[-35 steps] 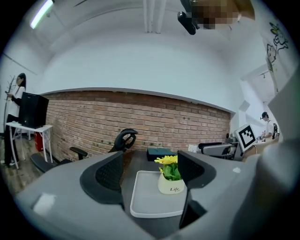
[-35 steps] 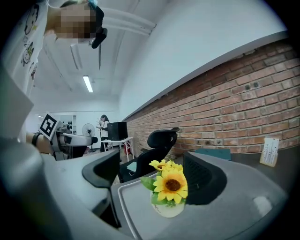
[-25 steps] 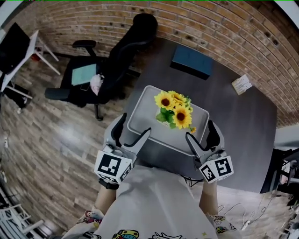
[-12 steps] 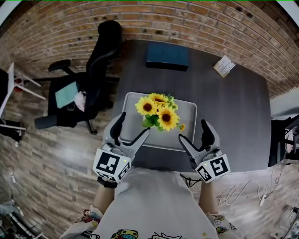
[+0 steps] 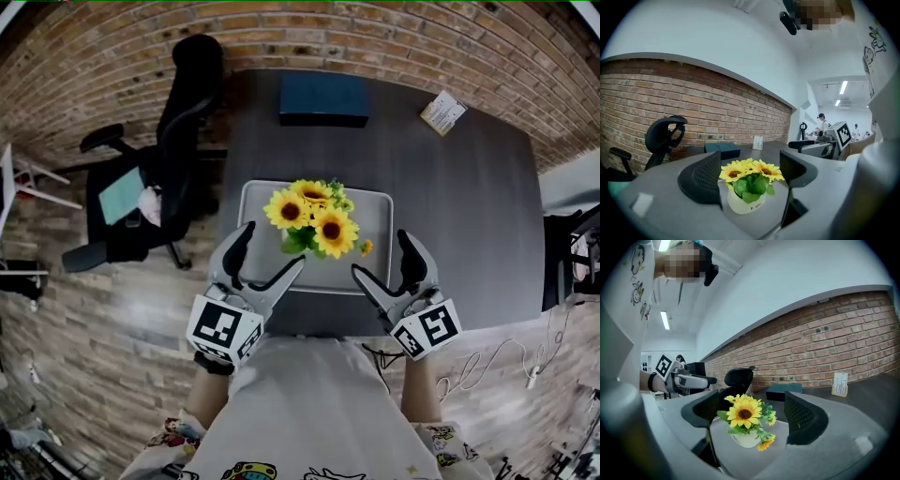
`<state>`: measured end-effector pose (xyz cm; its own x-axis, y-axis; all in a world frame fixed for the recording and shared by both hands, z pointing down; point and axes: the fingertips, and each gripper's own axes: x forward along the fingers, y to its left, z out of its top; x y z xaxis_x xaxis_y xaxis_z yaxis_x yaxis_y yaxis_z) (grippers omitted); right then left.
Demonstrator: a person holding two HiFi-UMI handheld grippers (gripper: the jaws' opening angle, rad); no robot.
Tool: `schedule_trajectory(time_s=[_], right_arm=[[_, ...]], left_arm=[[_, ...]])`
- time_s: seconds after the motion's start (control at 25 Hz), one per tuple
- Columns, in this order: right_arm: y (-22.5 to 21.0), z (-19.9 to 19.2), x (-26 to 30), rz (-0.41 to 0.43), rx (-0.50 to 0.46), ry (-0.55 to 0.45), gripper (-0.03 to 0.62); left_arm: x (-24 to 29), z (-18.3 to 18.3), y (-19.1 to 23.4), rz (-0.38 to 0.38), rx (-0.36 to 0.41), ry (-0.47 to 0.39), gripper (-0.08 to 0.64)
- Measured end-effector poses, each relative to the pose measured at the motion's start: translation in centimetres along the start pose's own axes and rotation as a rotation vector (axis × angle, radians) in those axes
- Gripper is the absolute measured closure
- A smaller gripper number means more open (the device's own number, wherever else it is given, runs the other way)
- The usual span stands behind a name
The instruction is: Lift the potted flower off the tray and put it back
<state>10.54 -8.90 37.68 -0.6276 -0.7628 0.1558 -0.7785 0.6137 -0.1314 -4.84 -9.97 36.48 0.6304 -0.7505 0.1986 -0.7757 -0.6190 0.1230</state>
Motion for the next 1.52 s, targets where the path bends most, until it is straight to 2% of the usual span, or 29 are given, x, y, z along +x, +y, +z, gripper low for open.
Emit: schedule_trajectory(time_s=[0.52, 0.96, 1.52], right_arm=[[1.0, -3.1, 2.5, 0.089, -0.041, 0.087, 0.143], [1.4, -7.0, 5.2, 0.165, -0.022, 0.128, 0.129], [1.1, -11.7, 8.1, 0.225, 0.009, 0.167, 0.129]], left_arm=[[1.5, -4.7, 0.0, -0.083, -0.021, 0.074, 0.137], [3.4, -8.9, 0.1, -0.148, -0.015, 0.143, 0.115], [5.3, -13.1, 0.9, -0.224, 0.004, 0.160, 0.112]])
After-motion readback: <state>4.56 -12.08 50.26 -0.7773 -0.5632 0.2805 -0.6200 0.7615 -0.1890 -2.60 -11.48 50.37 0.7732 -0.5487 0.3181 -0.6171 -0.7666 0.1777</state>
